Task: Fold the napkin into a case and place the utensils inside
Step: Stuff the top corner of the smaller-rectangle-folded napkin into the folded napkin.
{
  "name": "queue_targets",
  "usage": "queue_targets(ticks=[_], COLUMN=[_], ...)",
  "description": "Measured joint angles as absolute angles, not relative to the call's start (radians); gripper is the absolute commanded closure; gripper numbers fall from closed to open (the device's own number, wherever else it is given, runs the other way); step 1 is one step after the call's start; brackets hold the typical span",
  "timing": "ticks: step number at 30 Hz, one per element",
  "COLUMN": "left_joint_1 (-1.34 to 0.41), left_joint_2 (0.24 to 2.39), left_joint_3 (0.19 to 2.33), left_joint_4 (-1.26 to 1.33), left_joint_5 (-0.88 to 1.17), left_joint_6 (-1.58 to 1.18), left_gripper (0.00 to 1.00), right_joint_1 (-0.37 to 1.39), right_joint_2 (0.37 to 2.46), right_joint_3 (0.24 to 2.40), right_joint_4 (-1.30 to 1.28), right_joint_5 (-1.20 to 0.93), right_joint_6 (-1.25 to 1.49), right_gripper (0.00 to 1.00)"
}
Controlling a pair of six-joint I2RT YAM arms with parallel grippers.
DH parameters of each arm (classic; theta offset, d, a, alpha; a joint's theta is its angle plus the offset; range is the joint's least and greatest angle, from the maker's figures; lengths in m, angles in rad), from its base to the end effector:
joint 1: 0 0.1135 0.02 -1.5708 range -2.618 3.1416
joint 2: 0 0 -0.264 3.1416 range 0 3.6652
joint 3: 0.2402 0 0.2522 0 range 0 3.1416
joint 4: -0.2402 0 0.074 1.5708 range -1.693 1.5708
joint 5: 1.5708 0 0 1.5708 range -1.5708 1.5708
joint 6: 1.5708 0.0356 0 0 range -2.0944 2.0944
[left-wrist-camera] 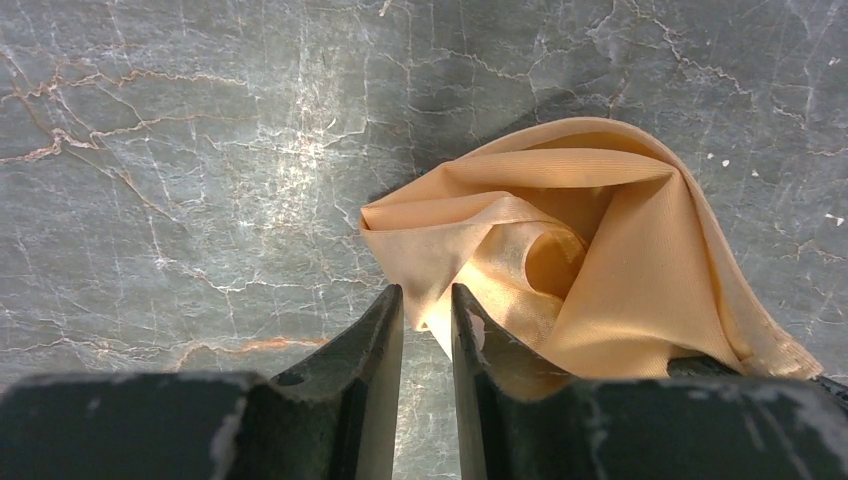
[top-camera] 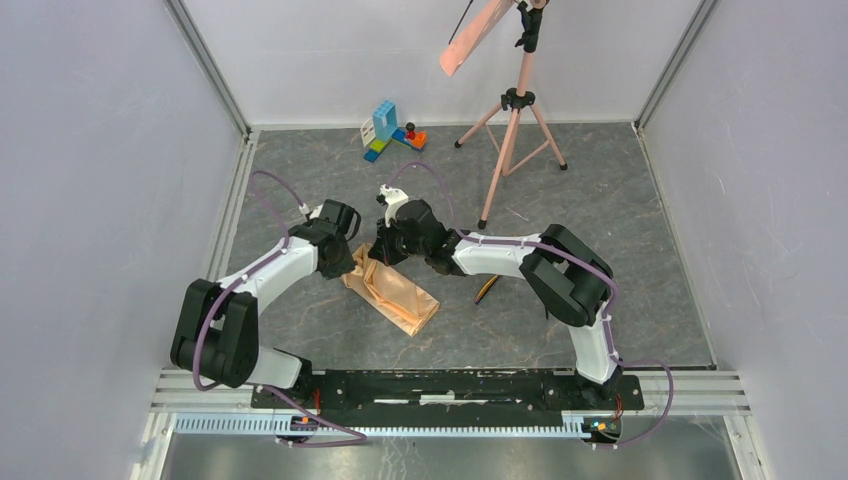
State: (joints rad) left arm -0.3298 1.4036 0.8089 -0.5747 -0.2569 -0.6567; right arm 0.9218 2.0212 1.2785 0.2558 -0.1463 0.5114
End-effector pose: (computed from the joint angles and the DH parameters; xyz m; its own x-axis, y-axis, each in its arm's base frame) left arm 0.2441 -0.0740 0.1865 -0.8237 -0.3422 -0.4522 -0.3580 0.9322 -0.0533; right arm 0.2693 0.3636 0.1786 -0.6704 -0.0827 -0.7373 -0.6168 0.6144 0.4920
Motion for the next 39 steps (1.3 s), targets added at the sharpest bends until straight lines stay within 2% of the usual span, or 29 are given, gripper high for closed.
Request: queue_targets(ticks=[7, 15, 28, 34, 37, 39], left_joint_1=[-0.345, -0.356, -0.353, -0.335, -0.324, -0.316], left_joint_2=[1.444, 1.466, 1.293, 1.277, 1.251, 1.235], left_joint_3=[0.817, 0.826, 0.704, 0.657, 0.626, 0.607], left_joint_4=[-0.574, -0.569, -0.442, -0.377, -0.350, -0.336], left_joint_5=[-0.266, -0.292, -0.287, -0.260, -0.249, -0.234], left_joint_6=[-0.655, -0.649, -0.646, -0.647, -0.647, -0.647], left_gripper=[0.75, 0.97, 0.98, 0.98, 0.98, 0.98], right_joint_1=[0.922, 0.922, 0.968, 0.998, 1.000, 0.993], right_joint_2=[2.021, 2.022, 2.082, 2.160, 2.194, 2.209], right_joint_3=[1.279, 1.279, 1.367, 1.434, 1.445, 1.446], right_joint_4=[0.256, 0.255, 0.211, 0.200, 0.204, 0.204], right_joint_5=[-0.151, -0.156, -0.155, -0.155, -0.173, -0.196], right_joint_6=[0.512, 0.510, 0.506, 0.508, 0.503, 0.496], right_gripper=[1.00, 1.00, 1.00, 0.99, 0.96, 0.89])
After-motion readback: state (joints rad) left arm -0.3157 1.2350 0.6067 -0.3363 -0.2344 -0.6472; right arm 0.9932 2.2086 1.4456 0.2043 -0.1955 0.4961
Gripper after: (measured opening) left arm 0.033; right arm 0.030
